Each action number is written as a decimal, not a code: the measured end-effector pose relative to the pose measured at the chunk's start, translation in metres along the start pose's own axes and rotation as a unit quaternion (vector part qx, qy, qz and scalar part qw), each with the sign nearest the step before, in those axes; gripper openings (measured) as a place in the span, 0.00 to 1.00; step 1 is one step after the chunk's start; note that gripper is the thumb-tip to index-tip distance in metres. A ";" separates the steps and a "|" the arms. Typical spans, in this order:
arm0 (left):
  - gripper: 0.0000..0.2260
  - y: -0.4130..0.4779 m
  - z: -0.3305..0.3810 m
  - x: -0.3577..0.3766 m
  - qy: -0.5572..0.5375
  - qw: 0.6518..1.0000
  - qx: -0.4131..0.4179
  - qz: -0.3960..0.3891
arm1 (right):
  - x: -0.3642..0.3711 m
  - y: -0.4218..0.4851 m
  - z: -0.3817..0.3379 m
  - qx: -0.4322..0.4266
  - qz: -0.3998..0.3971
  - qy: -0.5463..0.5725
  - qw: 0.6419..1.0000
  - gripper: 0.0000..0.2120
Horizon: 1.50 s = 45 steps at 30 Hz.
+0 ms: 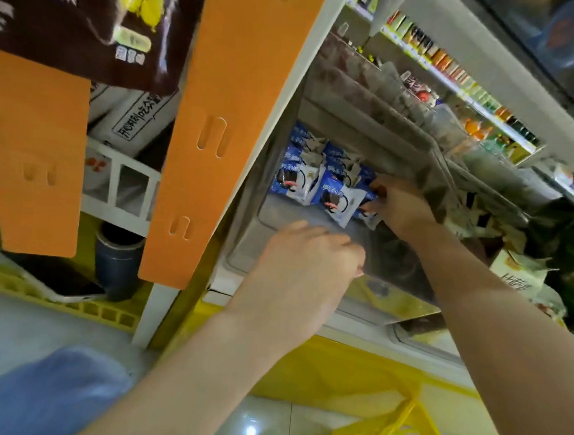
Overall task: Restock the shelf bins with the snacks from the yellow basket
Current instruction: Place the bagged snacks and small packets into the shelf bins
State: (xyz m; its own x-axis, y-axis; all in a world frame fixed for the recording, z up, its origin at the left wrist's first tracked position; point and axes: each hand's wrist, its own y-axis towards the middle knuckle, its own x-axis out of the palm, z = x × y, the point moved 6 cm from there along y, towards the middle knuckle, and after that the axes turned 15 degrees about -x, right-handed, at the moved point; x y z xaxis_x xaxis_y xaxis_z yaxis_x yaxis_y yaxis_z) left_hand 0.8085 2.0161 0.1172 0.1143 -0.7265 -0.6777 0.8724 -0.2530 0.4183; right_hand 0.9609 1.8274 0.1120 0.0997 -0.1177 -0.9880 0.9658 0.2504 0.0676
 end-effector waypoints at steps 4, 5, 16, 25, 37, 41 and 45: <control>0.08 0.001 -0.001 0.000 -0.018 1.000 -0.001 -0.006 | -0.004 0.003 0.000 0.011 0.004 -0.066 0.998 0.18; 0.08 0.001 -0.001 -0.001 -0.020 1.000 -0.002 -0.005 | -0.004 0.002 0.000 0.016 0.001 -0.060 0.998 0.18; 0.10 -0.009 0.012 0.004 0.044 0.997 -0.025 0.052 | -0.047 -0.108 -0.037 0.007 0.091 0.107 0.990 0.17; 0.13 -0.038 0.045 0.040 0.100 0.992 0.031 0.066 | -0.016 -0.238 -0.062 -0.084 0.078 0.078 0.990 0.29; 0.13 -0.119 0.056 0.227 0.031 0.954 -0.083 -0.285 | 0.168 -0.428 0.011 0.172 -0.004 0.235 0.957 0.16; 0.15 -0.152 0.054 0.294 0.004 0.904 -0.171 -0.392 | 0.269 -0.511 0.024 0.292 -0.212 0.321 0.875 0.17; 0.15 -0.171 0.053 0.325 -0.011 0.883 -0.207 -0.421 | 0.326 -0.562 0.009 0.280 -0.342 0.359 0.822 0.16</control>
State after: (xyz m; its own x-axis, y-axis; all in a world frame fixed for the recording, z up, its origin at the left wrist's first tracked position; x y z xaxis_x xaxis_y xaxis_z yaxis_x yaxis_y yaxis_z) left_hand 0.6711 1.7888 -0.1426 -0.6635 -0.4049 -0.6291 0.7428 -0.4574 -0.4890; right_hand 0.4529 1.6398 -0.2471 -0.4853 0.6007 -0.6354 0.7160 -0.1441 -0.6831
